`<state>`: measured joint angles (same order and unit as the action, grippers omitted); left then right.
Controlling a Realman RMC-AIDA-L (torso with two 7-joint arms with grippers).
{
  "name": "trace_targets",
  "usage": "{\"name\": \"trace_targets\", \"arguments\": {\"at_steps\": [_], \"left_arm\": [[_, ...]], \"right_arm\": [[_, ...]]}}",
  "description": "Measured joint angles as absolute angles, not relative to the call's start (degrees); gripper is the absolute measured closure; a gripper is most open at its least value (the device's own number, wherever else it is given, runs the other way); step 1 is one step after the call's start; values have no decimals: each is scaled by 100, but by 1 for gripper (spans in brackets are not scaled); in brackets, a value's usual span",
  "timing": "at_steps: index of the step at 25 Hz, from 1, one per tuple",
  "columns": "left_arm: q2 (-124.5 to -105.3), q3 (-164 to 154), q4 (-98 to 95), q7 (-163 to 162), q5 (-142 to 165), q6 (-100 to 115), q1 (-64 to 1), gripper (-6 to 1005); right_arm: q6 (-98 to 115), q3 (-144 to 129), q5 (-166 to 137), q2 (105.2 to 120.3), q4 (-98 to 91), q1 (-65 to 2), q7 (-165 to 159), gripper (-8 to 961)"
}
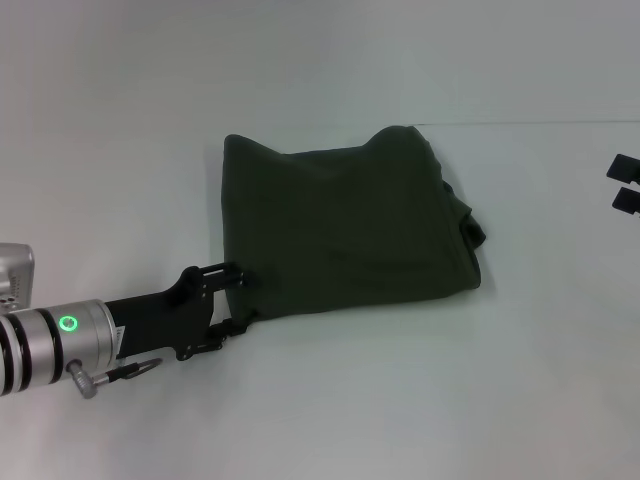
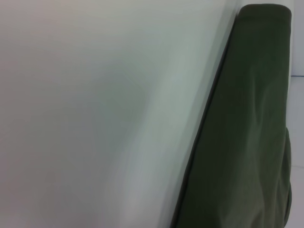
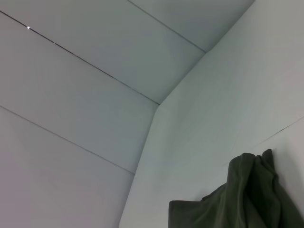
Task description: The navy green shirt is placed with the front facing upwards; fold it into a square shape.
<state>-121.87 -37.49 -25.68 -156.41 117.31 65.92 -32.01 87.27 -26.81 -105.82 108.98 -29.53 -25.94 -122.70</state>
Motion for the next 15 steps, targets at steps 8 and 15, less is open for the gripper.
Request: {"name": "trace_targets", "arguments": {"at_steps": [8,15], "left_arm": [[-12182,-3749,-2586,-15653,11731,6628,-3163,350],[-12181,-3753,-2566,-15646,11741,6634,-3161,669]], "right_arm": [[8727,-2672,-10581,10891,-2953,-2573,-12282,99],[8733,-2671,-10581,10889,-2953,-2564,-12294,99]]}}
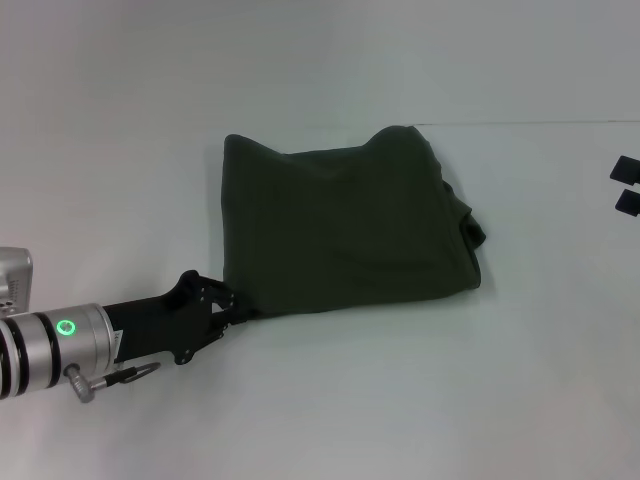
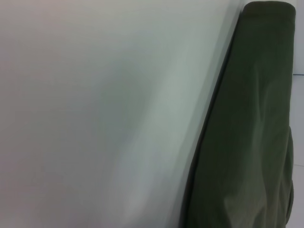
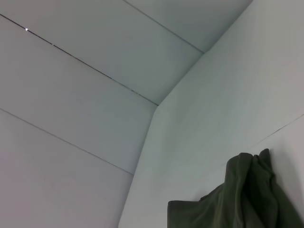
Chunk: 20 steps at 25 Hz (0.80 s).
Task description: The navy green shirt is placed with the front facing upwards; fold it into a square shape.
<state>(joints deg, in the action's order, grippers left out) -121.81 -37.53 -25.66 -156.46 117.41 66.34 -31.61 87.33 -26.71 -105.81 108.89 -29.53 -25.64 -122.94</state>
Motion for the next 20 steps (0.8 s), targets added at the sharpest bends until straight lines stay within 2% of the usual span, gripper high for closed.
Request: {"name": "trace_targets", "arguments": {"at_steps": [6,11,20], "left_arm": [[-12181,-3753,-2574,-15606,11743,6697,-3128,868],[-12178,-3745,-2609,-15571,11780,6762,-3074,960],[-12172,-3690,-2759,-15566,11845,6894,-2843,961]], "right_arm": [[8739,-2672,-10582,10889,-2953,-2566,-12301,99],[8741,-2671,-10582,10889,-2953,-2567,-12311,99],[8747,-2671,-10582,10898,-2941,-2575,-12322,99]]}}
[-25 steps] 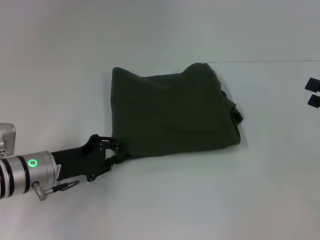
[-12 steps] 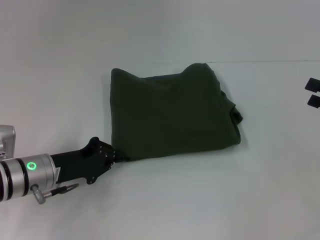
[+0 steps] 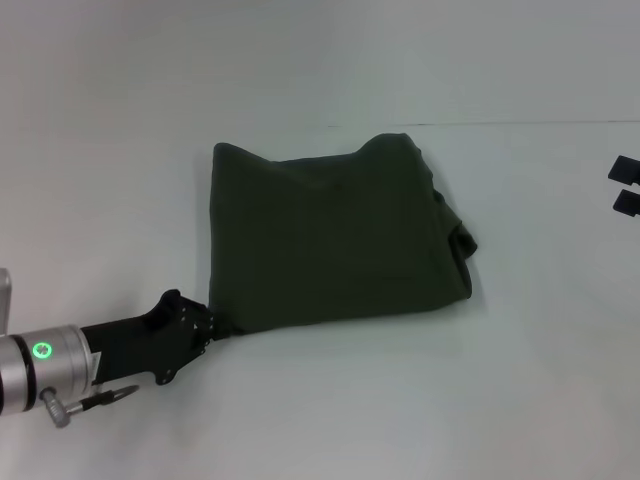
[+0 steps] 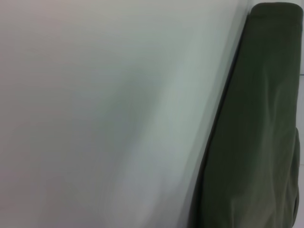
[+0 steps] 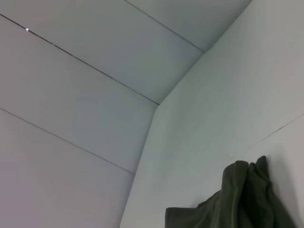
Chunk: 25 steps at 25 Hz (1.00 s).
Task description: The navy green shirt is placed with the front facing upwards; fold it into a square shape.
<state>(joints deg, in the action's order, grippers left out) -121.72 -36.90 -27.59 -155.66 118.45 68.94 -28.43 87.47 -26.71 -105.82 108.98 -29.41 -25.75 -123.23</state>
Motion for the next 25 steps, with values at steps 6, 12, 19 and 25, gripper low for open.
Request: {"name": "trace_targets", "arguments": {"at_steps": [6,12,19,25], "left_arm": [[-12175,-3630,-2956,-15596,11848,7025,-2607,960],[-12170,-3566,-3082,-15601,11848,7136,-2489,957],[-12143,-3398,-3114,-15559,11868,7231,-2406,953],[-12144,-3372,-3141,-15507,11871,7272,-2344,951]], "right_arm": [[8740,-2672,-10582,10894,-2877,-2616,-12319,99],[8732,-2672,-10582,10895,-2874,-2645,-12322,99],[8727,-2672,-10582,10901,-2874,-2667,-12322,99],[8727,-2672,-10582,10898,-2874,-2697,-12322,99]]}}
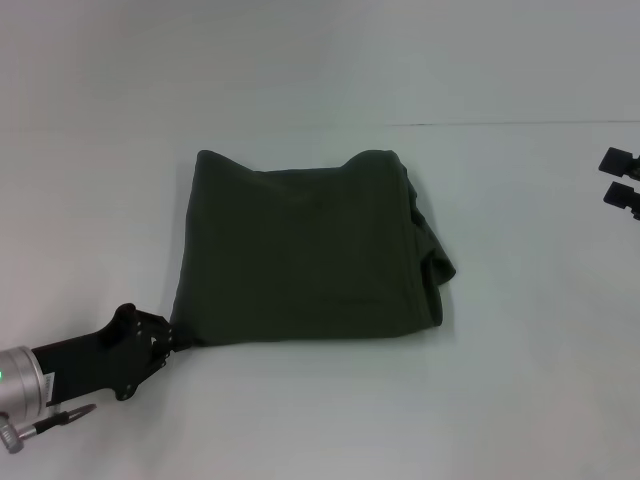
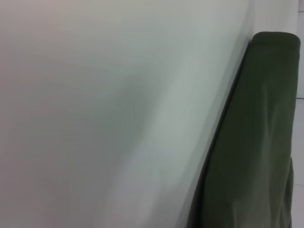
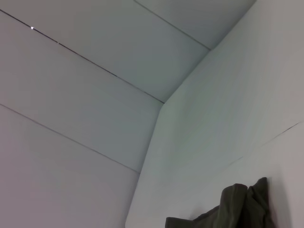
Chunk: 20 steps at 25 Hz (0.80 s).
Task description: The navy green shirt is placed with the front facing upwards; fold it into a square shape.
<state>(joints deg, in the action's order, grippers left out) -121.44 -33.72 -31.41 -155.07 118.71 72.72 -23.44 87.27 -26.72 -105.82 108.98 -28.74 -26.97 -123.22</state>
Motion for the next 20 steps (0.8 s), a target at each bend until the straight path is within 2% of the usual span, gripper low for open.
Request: {"name": "trace_targets", "arguments": {"at_steps": [10,16,20], "left_arm": [[-12075,-2952,-3275,-15116,11875,7907,-2223,946],[-12036,-2650,-3613,-14856,11858,8253,-2030,718],[-11917,-2535,-3706,-13782,11835,8804,-2225,560]], "right_arm": [[8728,-2672,-10587,10896,-2874,-2700,-12323,99],[8641,-2693,-10616,10880,-2874,-2698,-12313,99],[8463,-2732,-10851,10880,-2923,-2699,-12251,99]]}}
